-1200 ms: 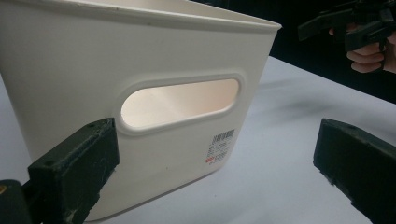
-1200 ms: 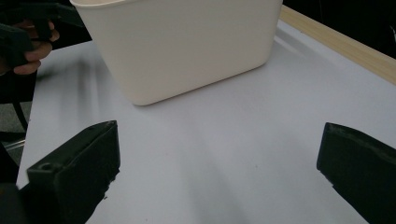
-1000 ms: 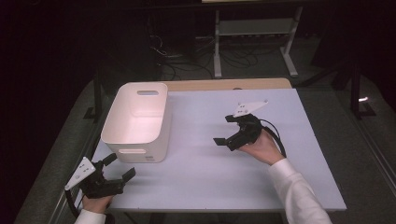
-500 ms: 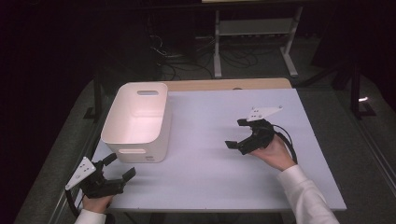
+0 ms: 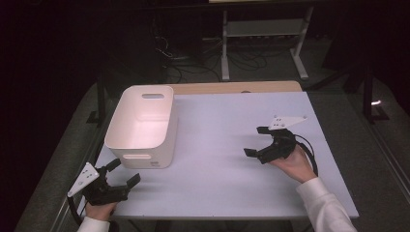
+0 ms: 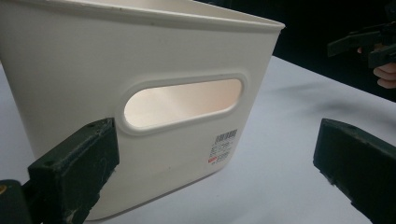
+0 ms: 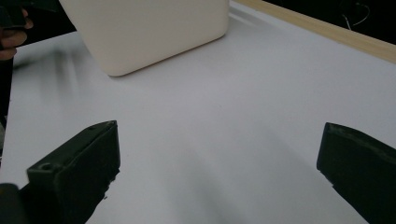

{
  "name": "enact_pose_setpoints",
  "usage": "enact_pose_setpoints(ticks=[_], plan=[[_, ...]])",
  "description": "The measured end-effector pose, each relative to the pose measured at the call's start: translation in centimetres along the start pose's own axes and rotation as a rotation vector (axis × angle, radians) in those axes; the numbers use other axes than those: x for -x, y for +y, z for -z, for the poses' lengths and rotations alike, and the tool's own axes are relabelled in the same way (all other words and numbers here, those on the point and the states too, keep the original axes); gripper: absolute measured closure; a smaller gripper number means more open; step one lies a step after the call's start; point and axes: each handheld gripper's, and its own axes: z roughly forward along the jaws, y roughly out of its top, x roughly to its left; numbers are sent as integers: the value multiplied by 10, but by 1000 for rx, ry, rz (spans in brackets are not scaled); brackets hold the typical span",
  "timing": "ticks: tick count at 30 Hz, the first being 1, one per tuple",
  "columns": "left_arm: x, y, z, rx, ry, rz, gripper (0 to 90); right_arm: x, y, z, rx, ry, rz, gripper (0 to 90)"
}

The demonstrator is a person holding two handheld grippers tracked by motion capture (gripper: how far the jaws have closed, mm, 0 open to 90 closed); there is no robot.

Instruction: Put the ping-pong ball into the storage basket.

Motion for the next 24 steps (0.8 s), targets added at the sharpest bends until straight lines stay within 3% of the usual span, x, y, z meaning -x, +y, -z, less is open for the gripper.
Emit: enact_pose_setpoints(ticks=[11,24], plan=[[1,0,0,12,-4,3,0,2,-20,13,41,-32,-30,0],[0,0,0,12,-1,1,0,4,-38,30,93,-74,-30,0]])
